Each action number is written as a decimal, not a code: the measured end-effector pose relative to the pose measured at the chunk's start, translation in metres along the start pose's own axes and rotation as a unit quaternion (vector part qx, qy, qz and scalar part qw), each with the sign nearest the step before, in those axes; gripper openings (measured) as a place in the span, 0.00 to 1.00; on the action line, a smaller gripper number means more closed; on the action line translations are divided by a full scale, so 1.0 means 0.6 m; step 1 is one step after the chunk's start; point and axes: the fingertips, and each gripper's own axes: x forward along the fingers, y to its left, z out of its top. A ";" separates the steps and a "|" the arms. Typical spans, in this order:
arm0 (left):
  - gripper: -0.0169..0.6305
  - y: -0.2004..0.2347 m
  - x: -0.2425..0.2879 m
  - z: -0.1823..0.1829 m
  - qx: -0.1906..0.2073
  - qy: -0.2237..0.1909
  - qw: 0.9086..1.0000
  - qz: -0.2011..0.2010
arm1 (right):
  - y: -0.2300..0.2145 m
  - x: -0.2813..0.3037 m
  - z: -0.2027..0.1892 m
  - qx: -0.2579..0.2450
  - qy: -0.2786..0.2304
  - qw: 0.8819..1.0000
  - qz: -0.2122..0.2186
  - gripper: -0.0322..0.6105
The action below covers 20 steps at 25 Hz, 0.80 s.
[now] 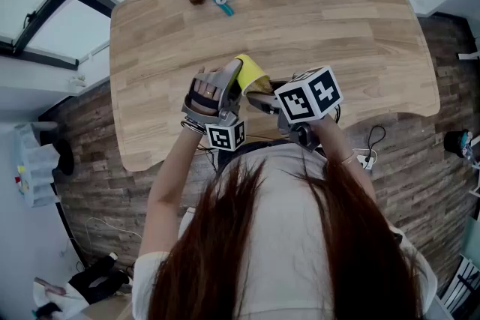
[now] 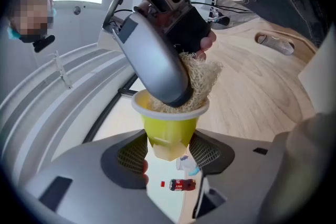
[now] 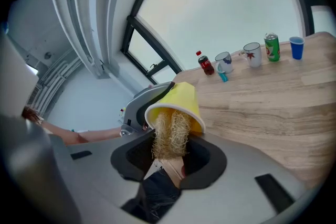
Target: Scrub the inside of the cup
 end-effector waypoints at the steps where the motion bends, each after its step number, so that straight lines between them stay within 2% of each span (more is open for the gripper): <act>1: 0.42 0.000 0.000 0.000 -0.002 0.001 1.000 0.002 | 0.001 0.000 0.002 0.010 -0.007 1.000 0.008 0.26; 6: 0.42 0.005 0.001 -0.002 -0.018 0.009 1.000 0.016 | 0.002 -0.004 0.012 0.068 -0.042 0.995 0.051 0.26; 12: 0.42 0.012 0.002 -0.003 -0.029 0.016 0.999 0.028 | 0.009 -0.008 0.023 0.142 -0.078 0.979 0.122 0.26; 15: 0.42 0.017 0.003 -0.006 -0.037 0.018 0.999 0.035 | 0.015 -0.010 0.029 0.177 -0.093 0.967 0.158 0.25; 20: 0.42 0.029 0.004 -0.008 -0.050 0.020 0.997 0.048 | 0.018 -0.018 0.043 0.240 -0.119 0.938 0.219 0.25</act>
